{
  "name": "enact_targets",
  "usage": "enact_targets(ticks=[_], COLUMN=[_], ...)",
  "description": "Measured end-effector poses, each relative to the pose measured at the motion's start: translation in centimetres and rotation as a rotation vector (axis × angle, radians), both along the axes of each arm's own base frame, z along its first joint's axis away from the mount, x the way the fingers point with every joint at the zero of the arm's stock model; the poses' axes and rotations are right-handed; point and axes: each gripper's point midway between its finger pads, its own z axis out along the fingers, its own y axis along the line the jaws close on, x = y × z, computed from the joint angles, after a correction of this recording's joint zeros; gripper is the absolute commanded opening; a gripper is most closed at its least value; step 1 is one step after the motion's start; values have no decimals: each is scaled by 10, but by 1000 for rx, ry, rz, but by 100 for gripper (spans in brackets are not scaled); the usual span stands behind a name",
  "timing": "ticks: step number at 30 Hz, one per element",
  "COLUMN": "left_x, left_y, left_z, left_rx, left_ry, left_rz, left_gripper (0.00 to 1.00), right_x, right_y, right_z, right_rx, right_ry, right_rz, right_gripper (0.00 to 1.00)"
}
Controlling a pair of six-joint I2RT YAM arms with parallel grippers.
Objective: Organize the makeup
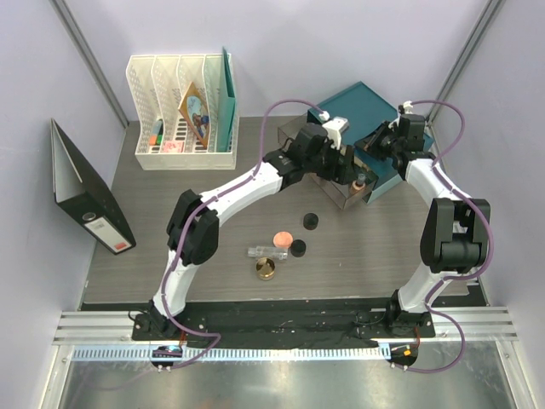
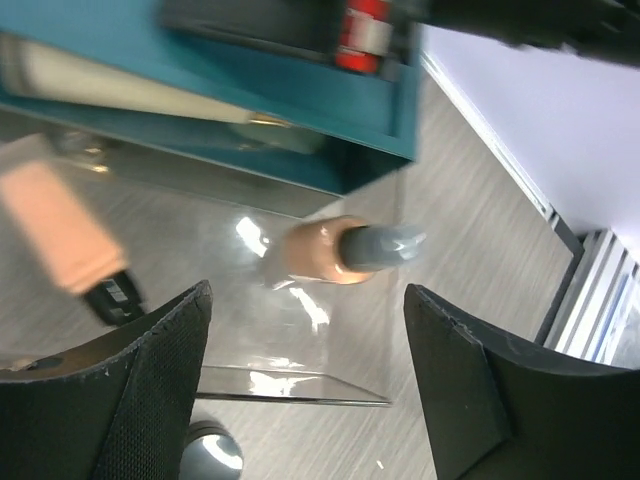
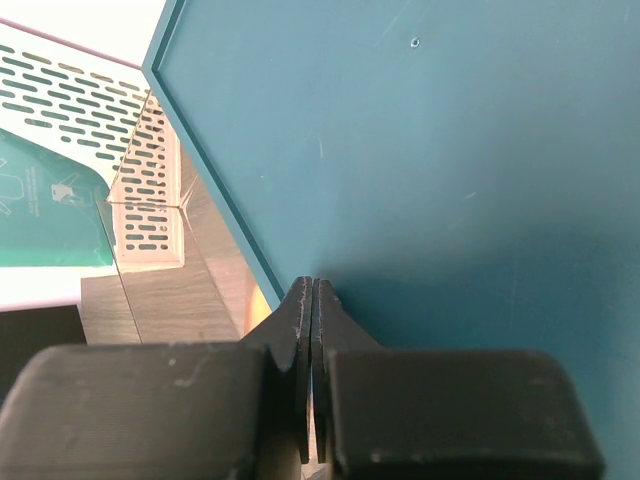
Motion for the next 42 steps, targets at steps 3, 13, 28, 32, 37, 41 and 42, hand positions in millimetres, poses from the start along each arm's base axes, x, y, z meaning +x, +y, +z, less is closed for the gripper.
enact_targets(ticks=[3, 13, 28, 32, 37, 41, 42], left_x=[-14, -29, -8, -7, -7, -4, -2], left_y=[-10, -35, -46, -46, -46, -47, -47], left_z=[1, 27, -8, -8, -8, -5, -5], left_rx=[7, -23, 47, 46, 41, 32, 29], left_ry=[-18, -85, -81, -80, -75, -89, -87], left_rz=[-33, -74, -50, -43, -39, -34, -31], left_gripper=[78, 79, 72, 48, 26, 20, 20], right_x=[0, 0, 0, 0, 0, 0, 0], right_y=[0, 0, 0, 0, 0, 0, 0], right_z=[0, 0, 0, 0, 0, 0, 0], right_rx=[0, 0, 0, 0, 0, 0, 0], right_ry=[0, -6, -7, -7, -7, -6, -7], right_rz=[0, 0, 1, 1, 1, 1, 1], right_gripper=[1, 1, 1, 1, 1, 2, 1])
